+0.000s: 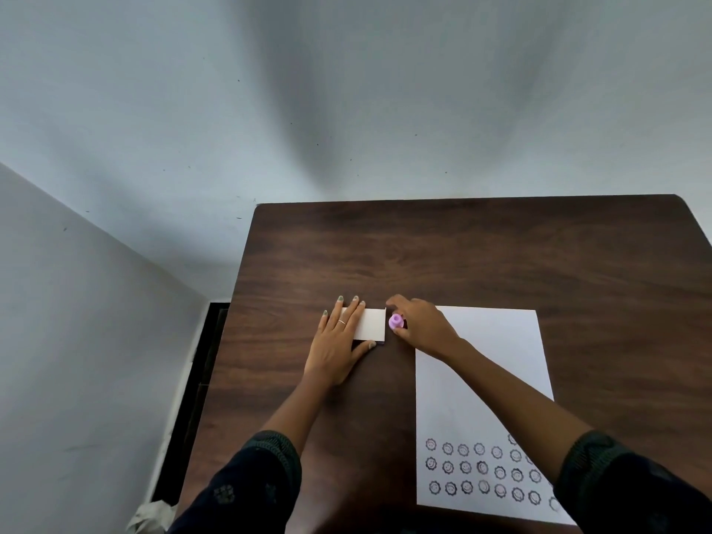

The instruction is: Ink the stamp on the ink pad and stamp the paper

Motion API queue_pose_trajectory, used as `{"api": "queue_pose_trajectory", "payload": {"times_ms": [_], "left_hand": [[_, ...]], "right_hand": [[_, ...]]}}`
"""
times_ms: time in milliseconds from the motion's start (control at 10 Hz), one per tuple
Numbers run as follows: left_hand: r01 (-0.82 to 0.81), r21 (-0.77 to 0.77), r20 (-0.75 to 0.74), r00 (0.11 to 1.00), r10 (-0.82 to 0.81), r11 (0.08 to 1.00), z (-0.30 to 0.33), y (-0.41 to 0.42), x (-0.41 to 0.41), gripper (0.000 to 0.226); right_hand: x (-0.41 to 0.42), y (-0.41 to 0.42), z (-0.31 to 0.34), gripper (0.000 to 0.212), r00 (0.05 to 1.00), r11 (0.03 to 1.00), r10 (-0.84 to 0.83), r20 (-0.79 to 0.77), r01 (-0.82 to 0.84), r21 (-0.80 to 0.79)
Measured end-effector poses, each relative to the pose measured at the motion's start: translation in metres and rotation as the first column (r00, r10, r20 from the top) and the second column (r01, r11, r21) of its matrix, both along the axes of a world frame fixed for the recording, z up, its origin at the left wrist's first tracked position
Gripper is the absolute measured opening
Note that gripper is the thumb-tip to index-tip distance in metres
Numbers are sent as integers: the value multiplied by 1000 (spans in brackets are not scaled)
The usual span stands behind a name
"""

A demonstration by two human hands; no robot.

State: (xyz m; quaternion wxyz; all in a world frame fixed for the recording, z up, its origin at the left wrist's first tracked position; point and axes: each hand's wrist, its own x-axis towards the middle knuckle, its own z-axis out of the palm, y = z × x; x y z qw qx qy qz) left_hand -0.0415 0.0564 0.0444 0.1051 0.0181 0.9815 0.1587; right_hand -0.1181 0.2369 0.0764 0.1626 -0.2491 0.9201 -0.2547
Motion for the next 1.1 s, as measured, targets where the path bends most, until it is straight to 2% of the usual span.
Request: {"api": "queue_pose_trajectory", "payload": {"times_ms": [300,400,600,800,900,1100], "left_hand": [[29,-117,-26,999,-32,993,-2,3,3,77],[-35,-115,-85,996,25,993,-1,10,12,76],[-135,-26,-158,979,129,991,-4,30,36,70],[-143,-38,-134,981,137,989,-12,41,60,67],[-131,-57,-114,986,124,990,-10,44,61,66],[-119,-55,-191,976,107,991,12,48,43,66]], "right_hand": [[2,1,-6,20,1000,1000,-12,-21,12,-22],[4,1,-7,31,999,1000,-21,-25,21,-16],[24,22,-15,48,942,968,-245,-230,226,-107],[55,44,-31,67,949,966,-247,-194,258,34],[64,46,-34,68,943,963,-249,-220,265,48],[62,46,-22,70,915,955,-279,-292,295,13]]}}
